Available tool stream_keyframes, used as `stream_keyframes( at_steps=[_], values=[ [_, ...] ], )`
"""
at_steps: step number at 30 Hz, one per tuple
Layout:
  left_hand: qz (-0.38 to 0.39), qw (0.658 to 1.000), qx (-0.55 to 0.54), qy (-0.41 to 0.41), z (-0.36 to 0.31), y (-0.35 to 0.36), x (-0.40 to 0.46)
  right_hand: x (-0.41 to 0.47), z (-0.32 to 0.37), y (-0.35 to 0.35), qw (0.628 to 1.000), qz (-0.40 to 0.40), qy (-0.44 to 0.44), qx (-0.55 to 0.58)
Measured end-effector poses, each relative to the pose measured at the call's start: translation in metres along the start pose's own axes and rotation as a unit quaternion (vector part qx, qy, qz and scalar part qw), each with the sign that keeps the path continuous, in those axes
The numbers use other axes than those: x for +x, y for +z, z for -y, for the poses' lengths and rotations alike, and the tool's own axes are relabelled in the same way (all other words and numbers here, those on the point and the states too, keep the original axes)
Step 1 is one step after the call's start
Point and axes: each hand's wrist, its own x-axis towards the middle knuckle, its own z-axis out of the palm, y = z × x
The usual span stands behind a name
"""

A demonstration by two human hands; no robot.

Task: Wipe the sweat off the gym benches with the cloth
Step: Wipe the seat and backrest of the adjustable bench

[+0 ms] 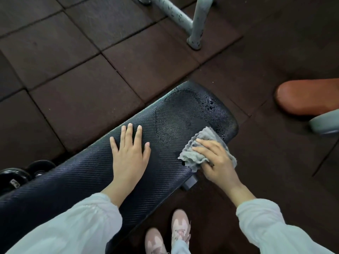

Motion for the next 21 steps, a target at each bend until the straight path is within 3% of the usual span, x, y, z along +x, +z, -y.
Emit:
stream_keyframes(
  at_steps=[3, 7, 16, 18, 21],
  values=[
    [-0.004, 1.0, -0.001, -0.006, -0.001, 0.0, 0.004, 0.022, 0.011, 0.004, 1.0, 0.018, 0.0, -0.018],
    [-0.005, 0.999, -0.011, -0.038, -0.009, 0.001, 0.007, 0.03, 0.013, 0.007, 0.99, 0.113, -0.079, -0.034],
    [-0.035, 0.998, -0.01, -0.059, -0.016, -0.002, 0.016, 0.083, 0.022, 0.019, 0.951, 0.207, -0.227, -0.032],
    [-0.045, 0.997, -0.015, -0.063, -0.018, -0.003, 0.019, 0.099, 0.023, 0.025, 0.959, 0.194, -0.205, -0.028],
    [-0.062, 0.996, -0.024, -0.058, -0.018, -0.006, 0.025, 0.12, 0.012, 0.027, 0.988, 0.123, -0.088, -0.028]
  ],
)
